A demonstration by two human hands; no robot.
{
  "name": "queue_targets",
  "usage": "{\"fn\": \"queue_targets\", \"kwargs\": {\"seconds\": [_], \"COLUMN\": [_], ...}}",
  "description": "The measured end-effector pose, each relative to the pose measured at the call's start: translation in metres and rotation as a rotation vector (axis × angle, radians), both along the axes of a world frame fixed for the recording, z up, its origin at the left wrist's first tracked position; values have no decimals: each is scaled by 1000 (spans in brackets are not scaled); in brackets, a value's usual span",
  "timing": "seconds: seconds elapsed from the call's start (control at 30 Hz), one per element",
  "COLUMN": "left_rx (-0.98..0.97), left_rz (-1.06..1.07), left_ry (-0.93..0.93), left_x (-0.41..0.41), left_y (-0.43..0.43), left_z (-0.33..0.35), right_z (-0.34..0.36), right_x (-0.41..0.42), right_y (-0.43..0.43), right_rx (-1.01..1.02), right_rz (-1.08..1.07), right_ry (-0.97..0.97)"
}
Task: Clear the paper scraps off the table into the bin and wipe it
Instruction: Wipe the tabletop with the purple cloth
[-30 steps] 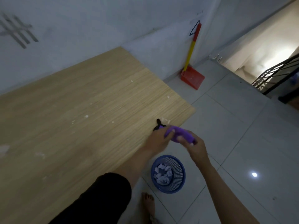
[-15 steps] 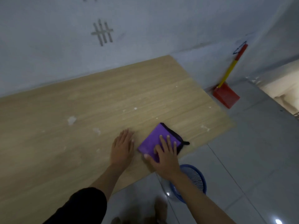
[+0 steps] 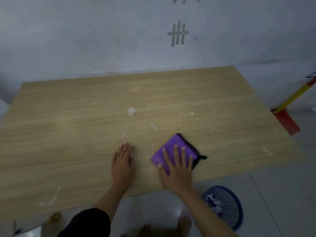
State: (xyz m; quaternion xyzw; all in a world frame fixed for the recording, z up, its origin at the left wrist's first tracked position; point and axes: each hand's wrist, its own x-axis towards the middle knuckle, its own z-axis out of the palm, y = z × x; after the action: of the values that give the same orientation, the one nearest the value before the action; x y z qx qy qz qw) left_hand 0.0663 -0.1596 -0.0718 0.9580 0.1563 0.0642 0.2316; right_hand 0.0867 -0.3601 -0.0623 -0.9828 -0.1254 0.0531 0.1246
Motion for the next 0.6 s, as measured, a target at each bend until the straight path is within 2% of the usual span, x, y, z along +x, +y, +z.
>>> {"fn": "queue_targets", "kwargs": {"seconds": [0.13,0.23,0.3,0.5,0.6], "left_rx": [-34,-43,-29,-10,-25], "left_rz": [-27,-62,-99,-159,-244], "left_ry": [-2,11,21,40,66], "left_x": [-6,-5,-3,16,32], "left_y": [12,16,19,10,-9], "left_z": [-1,-1,0,10,16], "right_z": [1,-6,-7,8,9], "right_x": [-26,-9,11,58,50], "right_y": [64,53,28,-50,-37], "right_rx": [-40,-31,-22,-71,-54], "right_rz": [194,324,338,-253,-248], "right_ry": [-20,-48,-26,144,138]}}
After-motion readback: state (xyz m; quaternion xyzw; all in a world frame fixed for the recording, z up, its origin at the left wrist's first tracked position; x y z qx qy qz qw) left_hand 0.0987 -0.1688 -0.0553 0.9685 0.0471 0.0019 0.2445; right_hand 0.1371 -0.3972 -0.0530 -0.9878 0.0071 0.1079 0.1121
